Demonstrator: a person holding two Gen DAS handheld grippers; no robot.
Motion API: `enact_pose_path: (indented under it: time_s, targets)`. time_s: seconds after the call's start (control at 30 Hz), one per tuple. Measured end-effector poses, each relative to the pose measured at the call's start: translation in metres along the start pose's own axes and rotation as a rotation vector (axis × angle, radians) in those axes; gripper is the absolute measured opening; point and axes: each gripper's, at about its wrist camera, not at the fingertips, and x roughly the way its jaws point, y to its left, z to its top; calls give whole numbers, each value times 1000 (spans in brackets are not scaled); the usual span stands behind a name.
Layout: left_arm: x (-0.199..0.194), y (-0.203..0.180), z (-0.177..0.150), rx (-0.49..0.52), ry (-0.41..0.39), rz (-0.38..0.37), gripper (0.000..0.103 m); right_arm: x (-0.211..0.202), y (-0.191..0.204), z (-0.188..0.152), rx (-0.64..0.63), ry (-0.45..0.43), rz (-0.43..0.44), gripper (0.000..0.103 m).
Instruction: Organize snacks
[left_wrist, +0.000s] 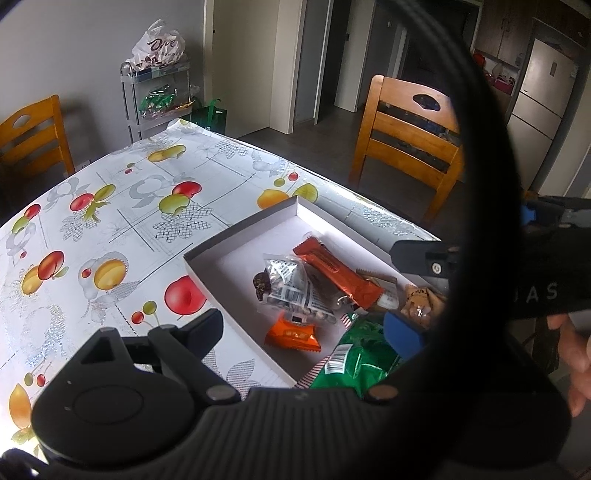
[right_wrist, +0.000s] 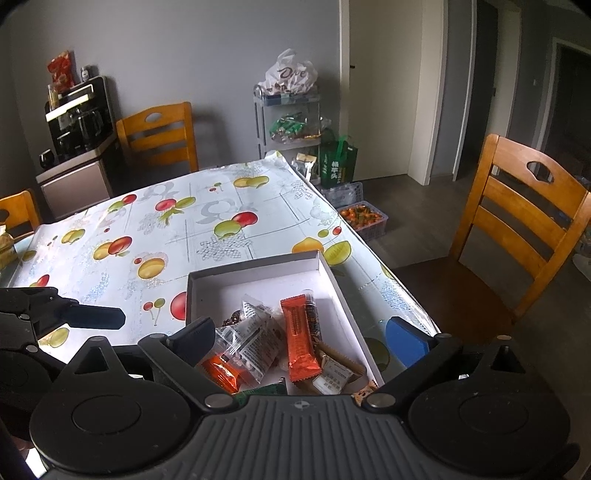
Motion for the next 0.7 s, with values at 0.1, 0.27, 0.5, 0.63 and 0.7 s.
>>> enact_pose_path:
  time_s: [0.1, 0.27, 0.5, 0.63, 0.7]
  targets:
    - [0, -1, -1, 0, -1, -2, 95, -1, -2, -1, 3, -1, -1, 100]
    - [-1, -2, -1, 1, -1, -3, 95, -2, -2, -1, 2, -3, -1, 100]
    - [-2, -5, -1, 3, -2, -4, 95, -5, -5, -2, 3, -7, -3, 100]
    - [-3, -9, -1, 8, -3, -6, 95, -6, -6, -2, 5, -7, -5, 100]
    - [-2, -10, 0, 10, -3, -8, 95, -7, -7, -2, 6, -8, -6, 100]
